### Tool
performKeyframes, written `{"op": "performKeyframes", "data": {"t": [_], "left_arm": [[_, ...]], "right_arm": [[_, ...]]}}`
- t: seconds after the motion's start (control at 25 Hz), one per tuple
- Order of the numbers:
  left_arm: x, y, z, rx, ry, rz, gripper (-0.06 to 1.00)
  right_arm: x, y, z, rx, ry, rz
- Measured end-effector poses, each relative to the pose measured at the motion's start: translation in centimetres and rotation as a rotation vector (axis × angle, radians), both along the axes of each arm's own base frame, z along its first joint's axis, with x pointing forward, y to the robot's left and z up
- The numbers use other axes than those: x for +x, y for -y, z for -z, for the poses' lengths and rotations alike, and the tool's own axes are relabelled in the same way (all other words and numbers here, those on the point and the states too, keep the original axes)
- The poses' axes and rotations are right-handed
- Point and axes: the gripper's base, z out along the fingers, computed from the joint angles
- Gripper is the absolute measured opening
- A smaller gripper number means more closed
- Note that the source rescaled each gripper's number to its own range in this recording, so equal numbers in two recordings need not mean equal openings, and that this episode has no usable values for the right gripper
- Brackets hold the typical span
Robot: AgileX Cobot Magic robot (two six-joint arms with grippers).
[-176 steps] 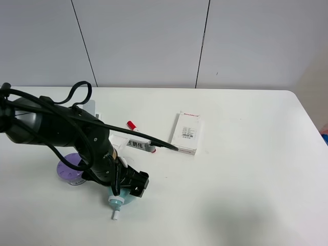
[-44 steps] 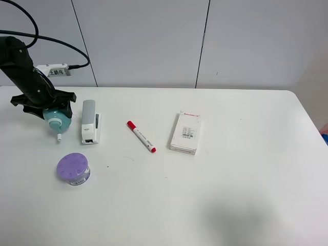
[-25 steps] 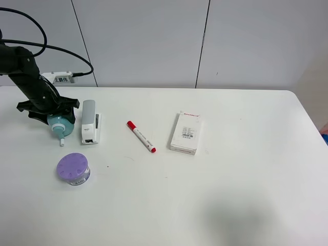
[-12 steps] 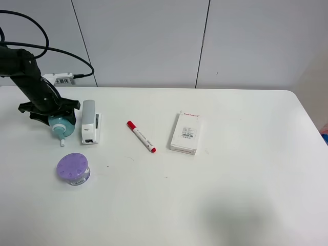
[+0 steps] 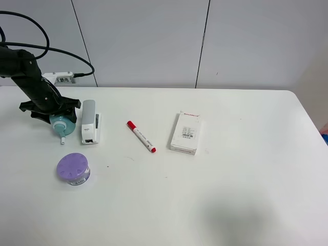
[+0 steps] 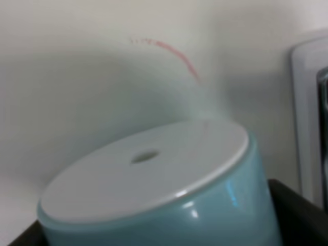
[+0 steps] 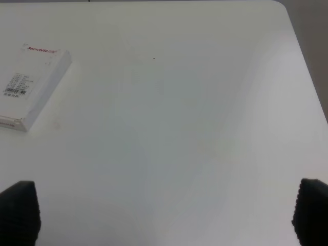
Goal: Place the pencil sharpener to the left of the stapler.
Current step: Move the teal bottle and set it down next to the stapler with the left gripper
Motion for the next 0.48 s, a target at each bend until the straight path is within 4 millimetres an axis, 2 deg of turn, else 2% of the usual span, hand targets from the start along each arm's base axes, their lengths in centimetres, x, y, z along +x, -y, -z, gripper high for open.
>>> {"op": "performKeyframes", "data": {"t": [0.32, 0.36, 0.4, 0.44, 0.48], "left_arm": [[-0.1, 0.01, 0.02, -0.001, -0.01, 0.019, 0.0], [-0.1, 0.01, 0.02, 0.002, -0.01, 0.028, 0.03], [-0.13, 0.01, 0.03, 0.003, -0.013, 0.036, 0.13], [-0.2, 0.02, 0.1, 0.004, -0.022, 0.04, 0.56], [-0.2, -0.01, 0.1, 0.002, -0.022, 0.038, 0.75]], "right_arm": [[0.0, 0.0, 0.0, 0.0, 0.0, 0.0], [0.0, 0.0, 0.0, 0.0, 0.0, 0.0], [0.0, 0.0, 0.0, 0.0, 0.0, 0.0], [0.0, 0.0, 0.0, 0.0, 0.0, 0.0], [0.0, 0.0, 0.0, 0.0, 0.0, 0.0]]}}
